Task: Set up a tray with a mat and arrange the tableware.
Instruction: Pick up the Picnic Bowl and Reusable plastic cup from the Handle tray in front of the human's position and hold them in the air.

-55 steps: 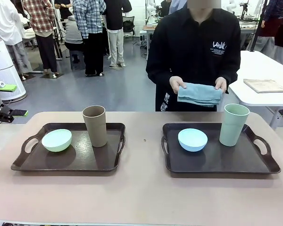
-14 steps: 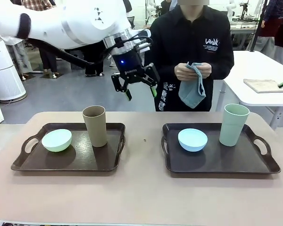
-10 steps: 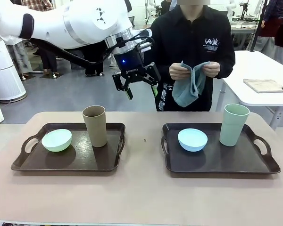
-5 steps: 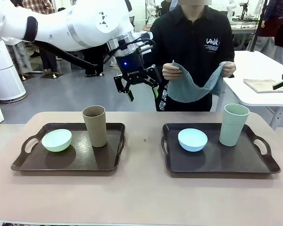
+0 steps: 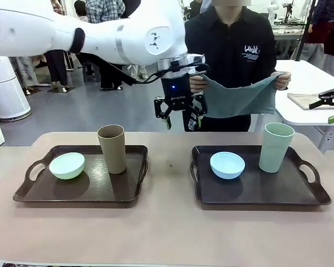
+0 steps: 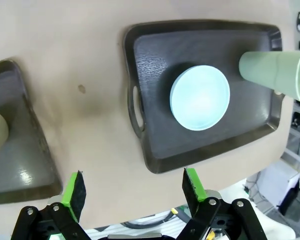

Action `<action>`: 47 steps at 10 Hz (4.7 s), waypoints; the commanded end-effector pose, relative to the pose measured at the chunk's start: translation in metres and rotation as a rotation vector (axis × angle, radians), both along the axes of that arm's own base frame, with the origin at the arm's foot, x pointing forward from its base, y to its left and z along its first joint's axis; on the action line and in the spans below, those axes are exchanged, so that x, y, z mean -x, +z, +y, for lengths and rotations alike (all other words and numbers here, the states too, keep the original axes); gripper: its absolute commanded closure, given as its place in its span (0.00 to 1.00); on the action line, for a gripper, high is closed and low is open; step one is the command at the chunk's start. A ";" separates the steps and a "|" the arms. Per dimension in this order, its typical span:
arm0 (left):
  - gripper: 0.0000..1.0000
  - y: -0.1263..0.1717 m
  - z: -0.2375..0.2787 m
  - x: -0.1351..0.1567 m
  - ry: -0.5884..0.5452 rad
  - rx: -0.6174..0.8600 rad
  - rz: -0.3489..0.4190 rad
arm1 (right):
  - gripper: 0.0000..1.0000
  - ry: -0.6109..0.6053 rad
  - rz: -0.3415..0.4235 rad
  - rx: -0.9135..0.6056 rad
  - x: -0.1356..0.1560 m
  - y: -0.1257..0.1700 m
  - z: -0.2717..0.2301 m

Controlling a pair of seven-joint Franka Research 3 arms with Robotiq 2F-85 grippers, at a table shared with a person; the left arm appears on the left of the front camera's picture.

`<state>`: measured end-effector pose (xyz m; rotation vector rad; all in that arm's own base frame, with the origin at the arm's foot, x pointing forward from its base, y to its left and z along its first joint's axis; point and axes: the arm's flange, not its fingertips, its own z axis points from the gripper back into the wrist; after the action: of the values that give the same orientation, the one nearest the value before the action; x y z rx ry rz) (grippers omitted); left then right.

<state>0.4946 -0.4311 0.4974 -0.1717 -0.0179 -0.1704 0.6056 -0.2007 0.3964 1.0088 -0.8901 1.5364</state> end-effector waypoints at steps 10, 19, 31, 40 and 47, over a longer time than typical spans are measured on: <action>0.00 -0.025 -0.043 -0.023 0.007 -0.019 0.034 | 0.00 0.059 0.041 0.058 -0.027 -0.051 0.029; 0.00 -0.067 -0.081 -0.035 0.015 0.002 -0.072 | 0.00 0.248 0.083 0.061 -0.066 -0.098 0.099; 0.00 -0.076 -0.079 -0.036 -0.011 0.023 -0.054 | 0.00 0.220 0.110 0.040 -0.048 -0.109 0.098; 0.00 -0.116 -0.125 -0.066 -0.051 -0.120 0.051 | 0.00 0.241 0.164 0.042 -0.021 -0.133 0.126; 0.00 -0.124 -0.125 -0.078 -0.023 -0.138 0.088 | 0.00 0.310 0.188 0.031 0.005 -0.133 0.132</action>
<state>0.5578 -0.5394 0.3657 -0.0771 0.0928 -0.1943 0.6156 -0.0694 0.2623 1.2974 -0.6071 1.6399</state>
